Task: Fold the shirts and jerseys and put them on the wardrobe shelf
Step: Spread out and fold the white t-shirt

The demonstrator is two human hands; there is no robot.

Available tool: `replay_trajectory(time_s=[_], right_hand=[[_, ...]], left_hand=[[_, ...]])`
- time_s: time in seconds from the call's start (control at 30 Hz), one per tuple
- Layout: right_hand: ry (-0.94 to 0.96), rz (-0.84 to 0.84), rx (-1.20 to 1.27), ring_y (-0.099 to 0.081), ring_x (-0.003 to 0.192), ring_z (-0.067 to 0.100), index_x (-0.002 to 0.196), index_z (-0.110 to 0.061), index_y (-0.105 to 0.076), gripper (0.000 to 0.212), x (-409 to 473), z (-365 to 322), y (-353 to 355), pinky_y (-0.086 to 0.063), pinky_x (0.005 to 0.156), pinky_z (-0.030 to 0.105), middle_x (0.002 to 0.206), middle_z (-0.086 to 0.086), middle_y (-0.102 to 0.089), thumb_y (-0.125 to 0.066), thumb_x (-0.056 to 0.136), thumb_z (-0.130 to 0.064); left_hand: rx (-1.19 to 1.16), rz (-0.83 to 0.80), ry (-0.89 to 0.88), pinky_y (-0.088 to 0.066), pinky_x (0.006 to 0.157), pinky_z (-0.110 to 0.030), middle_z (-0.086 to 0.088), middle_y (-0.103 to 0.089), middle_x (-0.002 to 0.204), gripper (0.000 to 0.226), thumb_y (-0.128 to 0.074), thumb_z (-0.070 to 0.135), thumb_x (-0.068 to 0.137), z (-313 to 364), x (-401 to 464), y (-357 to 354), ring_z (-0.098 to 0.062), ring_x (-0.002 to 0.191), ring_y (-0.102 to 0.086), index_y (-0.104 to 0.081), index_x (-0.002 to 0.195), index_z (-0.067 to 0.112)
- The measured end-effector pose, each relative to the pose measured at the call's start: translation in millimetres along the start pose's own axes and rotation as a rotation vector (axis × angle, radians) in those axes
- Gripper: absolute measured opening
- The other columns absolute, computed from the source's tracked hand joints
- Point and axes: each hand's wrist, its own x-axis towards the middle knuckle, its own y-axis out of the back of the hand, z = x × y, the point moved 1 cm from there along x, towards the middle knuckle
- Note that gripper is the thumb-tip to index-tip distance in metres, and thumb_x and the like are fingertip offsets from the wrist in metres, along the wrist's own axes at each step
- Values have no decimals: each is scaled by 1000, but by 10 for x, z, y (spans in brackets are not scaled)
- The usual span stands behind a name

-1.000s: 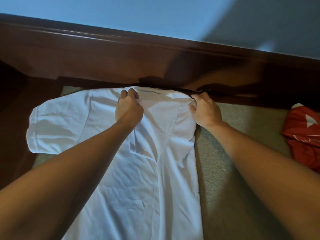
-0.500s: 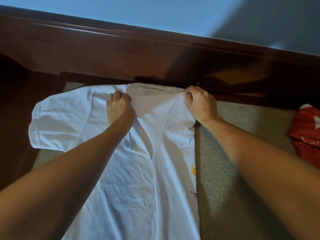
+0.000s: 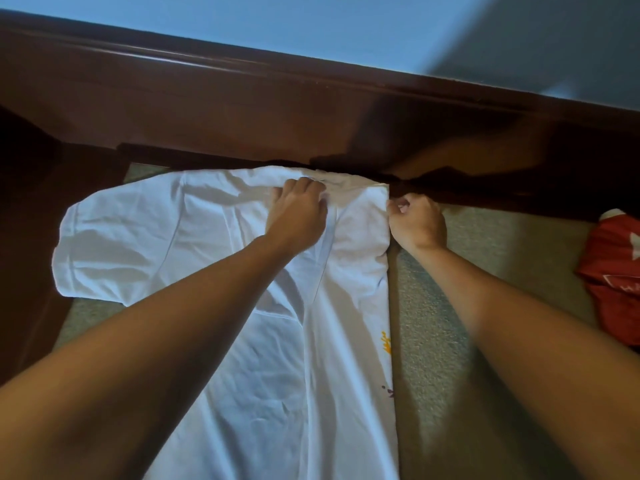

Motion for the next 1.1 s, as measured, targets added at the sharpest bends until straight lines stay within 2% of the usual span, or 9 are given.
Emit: replay_trajectory(time_s=[0.2,0.4,0.47,0.57,0.7,0.8,0.9,1.0,1.1], right_hand=[[66,-6,26,-66,91,22,93,-21,-71,21,66,-1,-47,-53,74,33,97,2,-71,-59,98,-37],[107,40,-2,-65,98,29,108,-17,-68,27,178,29,-10,-52,75,37,105,8,-70,-50,104,-37],[113,57,-4,-64,101,30,116,-19,-66,32,133,54,-18,-53,77,40,108,8,-69,-46,104,-41],[401,196,-70,-62,98,32,119,-14,-66,35,-57,100,-20,-51,78,42,110,9,-66,-44,104,-36],[688,122,-289,-57,120,32,136,-8,-59,50,-337,83,-188,-43,92,45,134,10,-62,-33,106,-40],[643,-60,-405,-33,150,28,153,-11,-41,65,-387,124,-304,-34,114,48,160,10,-39,-17,107,-50],[608,-171,-473,-2,157,21,162,-18,-16,76,-329,199,-311,-9,126,50,170,2,-9,0,101,-59],[606,-204,-500,10,156,18,163,-20,-4,79,-287,189,-273,1,126,49,171,-2,3,7,97,-60],[612,-168,-463,10,156,17,162,-18,-3,74,-272,140,-235,1,126,49,171,0,3,2,98,-56]], left_hand=[[86,-111,89,-31,105,-47,-10,-56,129,38,-46,40,102,192,360,-167,-31,125,-45,-63,125,15],[117,-19,141,-35,99,-49,-11,-60,121,35,-46,41,100,254,429,-280,-34,115,-50,-60,117,13],[162,113,81,-39,90,-50,-13,-61,112,34,-48,39,99,302,320,-263,-36,105,-53,-62,110,10],[213,250,-90,-38,82,-45,-9,-59,109,23,-48,28,94,426,35,-231,-32,99,-51,-63,102,12],[216,133,-187,-36,80,-42,-6,-59,99,27,-41,27,94,541,-383,-267,-28,92,-49,-64,93,12],[253,7,-176,-37,97,-42,-8,-58,124,46,-34,38,96,542,-614,-373,-30,118,-49,-63,117,9],[261,-99,-146,-17,121,-49,-18,-28,161,73,-28,52,100,554,-804,-470,-34,153,-16,-34,152,2],[289,-165,-134,-3,124,-49,-17,3,167,86,-17,64,100,597,-956,-532,-30,154,11,-6,159,2],[268,-138,-146,-6,125,-49,-19,-2,167,86,-17,63,101,728,-1134,-536,-30,155,8,-8,158,0]])
